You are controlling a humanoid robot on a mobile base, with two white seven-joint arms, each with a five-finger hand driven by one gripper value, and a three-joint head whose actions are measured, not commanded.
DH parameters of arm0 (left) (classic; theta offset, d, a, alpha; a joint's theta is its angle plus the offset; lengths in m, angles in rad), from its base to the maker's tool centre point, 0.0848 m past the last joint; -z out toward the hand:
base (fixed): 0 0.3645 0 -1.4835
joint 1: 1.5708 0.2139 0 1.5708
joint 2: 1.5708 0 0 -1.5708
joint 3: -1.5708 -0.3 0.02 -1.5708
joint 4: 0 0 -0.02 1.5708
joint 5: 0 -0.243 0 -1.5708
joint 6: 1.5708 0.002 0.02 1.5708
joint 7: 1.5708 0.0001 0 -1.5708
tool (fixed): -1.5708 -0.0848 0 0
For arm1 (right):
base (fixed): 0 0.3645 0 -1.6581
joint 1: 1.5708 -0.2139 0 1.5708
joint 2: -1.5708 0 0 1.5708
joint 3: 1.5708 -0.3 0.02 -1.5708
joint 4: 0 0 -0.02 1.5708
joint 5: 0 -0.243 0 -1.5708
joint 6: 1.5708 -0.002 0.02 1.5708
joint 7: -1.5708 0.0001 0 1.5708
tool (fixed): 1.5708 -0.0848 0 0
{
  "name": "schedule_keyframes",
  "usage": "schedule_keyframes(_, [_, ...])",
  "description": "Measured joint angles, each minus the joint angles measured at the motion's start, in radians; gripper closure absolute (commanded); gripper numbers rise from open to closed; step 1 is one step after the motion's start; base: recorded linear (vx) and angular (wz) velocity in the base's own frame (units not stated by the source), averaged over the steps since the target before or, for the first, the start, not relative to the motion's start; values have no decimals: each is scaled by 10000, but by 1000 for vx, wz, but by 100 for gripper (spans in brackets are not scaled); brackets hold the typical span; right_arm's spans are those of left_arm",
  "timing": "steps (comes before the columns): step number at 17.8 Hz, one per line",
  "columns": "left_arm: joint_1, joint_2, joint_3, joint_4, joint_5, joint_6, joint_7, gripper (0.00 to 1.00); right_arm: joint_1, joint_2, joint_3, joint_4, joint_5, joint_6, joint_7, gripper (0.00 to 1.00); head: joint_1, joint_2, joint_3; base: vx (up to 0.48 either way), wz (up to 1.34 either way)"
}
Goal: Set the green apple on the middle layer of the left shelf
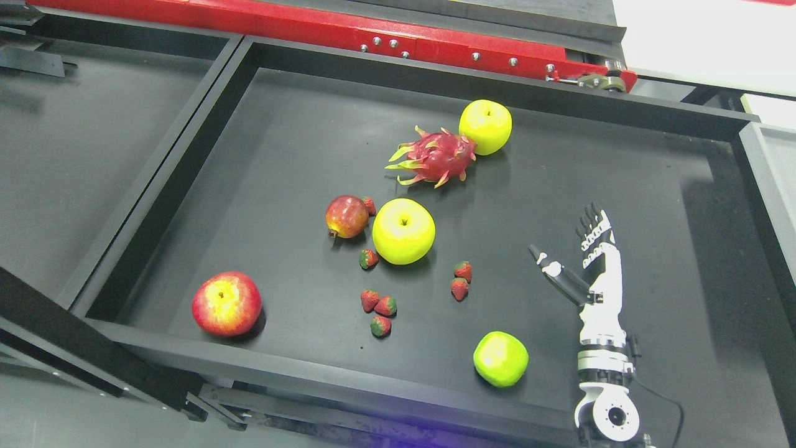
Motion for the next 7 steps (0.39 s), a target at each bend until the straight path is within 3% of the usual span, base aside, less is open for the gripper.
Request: schedule_keyframes(7, [0, 0, 0, 0, 0, 0, 0, 0, -15, 0, 48, -70, 17, 0, -7, 0, 0, 0, 0, 0, 0])
